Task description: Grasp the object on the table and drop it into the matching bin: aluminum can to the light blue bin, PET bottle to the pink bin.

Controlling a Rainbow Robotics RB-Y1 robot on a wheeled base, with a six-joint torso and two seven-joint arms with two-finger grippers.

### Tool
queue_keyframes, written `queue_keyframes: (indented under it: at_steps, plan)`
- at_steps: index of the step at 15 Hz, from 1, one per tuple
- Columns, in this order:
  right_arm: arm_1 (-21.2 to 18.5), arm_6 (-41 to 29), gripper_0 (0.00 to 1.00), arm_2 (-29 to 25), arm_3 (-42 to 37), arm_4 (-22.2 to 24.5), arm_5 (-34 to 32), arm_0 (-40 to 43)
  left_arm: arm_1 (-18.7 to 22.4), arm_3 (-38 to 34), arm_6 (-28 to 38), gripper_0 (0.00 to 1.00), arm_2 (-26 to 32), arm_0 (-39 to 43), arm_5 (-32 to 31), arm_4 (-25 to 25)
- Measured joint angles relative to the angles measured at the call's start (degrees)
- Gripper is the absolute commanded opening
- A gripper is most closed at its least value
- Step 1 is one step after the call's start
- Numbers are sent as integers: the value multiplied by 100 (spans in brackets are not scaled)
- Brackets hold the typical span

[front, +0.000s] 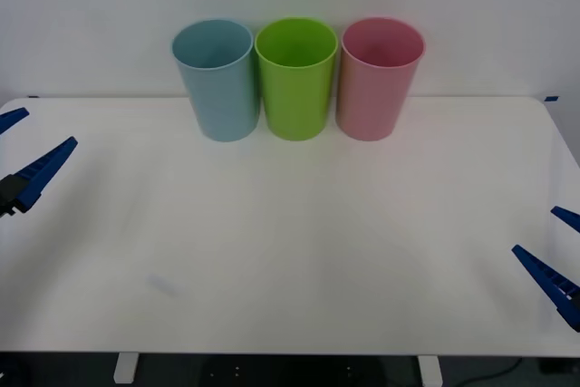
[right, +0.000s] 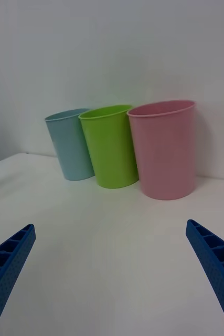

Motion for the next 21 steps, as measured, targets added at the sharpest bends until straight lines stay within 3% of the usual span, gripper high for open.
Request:
queue_keyframes:
  at_steps: [6,12,21]
  plan:
    - [0,0,100,0,0,0,0,0,57,3,-459,100,573,837,-769,-61]
    - [0,0,100,0,0,0,0,0,53,4,-853,100,507,1248,-811,-228]
    - [0,0,100,0,0,0,0,0,53,7,-851,100,268,1362,-788,-257]
